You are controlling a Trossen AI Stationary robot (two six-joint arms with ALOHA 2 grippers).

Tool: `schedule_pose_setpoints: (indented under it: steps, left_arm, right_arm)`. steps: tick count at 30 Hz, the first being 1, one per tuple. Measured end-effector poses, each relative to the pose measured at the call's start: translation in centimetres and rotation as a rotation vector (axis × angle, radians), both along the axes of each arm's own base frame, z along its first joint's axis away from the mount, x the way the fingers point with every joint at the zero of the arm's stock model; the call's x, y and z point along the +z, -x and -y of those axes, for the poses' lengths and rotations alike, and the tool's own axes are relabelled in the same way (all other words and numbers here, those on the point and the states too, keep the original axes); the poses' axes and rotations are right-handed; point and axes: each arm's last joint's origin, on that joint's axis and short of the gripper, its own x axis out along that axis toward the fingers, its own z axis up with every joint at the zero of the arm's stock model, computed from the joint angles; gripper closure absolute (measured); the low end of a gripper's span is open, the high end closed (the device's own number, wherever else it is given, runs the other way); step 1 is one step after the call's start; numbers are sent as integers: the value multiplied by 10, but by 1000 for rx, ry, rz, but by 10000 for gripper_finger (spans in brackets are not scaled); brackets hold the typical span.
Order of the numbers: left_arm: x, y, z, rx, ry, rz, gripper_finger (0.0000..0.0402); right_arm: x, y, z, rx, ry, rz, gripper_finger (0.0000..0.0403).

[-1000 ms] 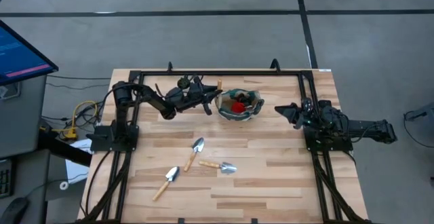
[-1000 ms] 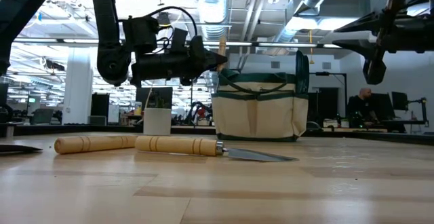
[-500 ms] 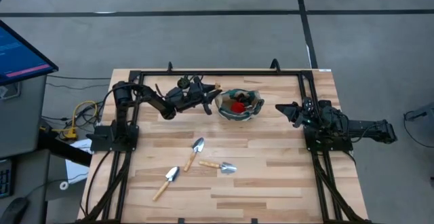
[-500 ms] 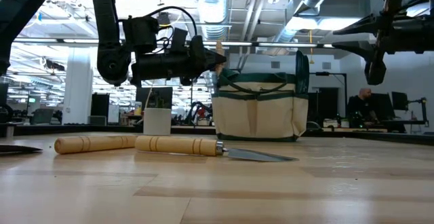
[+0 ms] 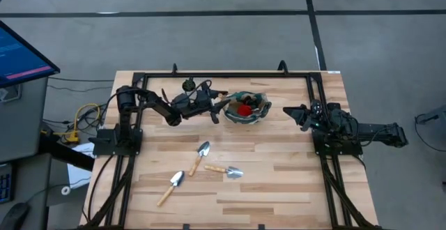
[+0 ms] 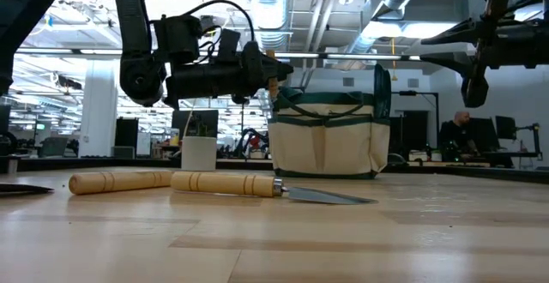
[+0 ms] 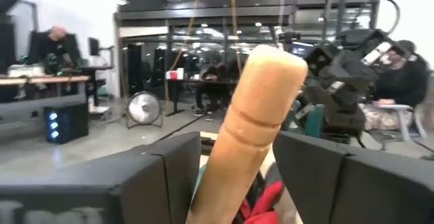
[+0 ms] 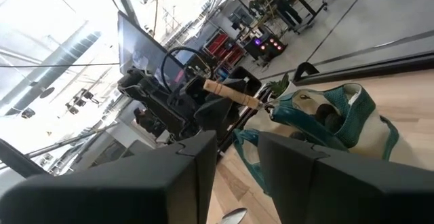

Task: Pick & Place Garden tools in Gardening bag
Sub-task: Put the brown trowel into the gardening bag

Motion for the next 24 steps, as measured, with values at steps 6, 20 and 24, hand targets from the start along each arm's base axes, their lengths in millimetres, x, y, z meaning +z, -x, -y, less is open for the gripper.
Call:
schedule_pose_setpoints:
  steps: [6,20,24]
  left_arm:
    - [19,8,-3,81,1,28,245]
    - [20,13,-6,171,95,-145,368]
    - [20,13,-6,202,111,-132,368]
  right_arm:
    - [0,0,0,0,-1,-2,298]
    - [-1,0,0,0,-3,-13,298]
    - [-1,0,0,0,-3,-12,298]
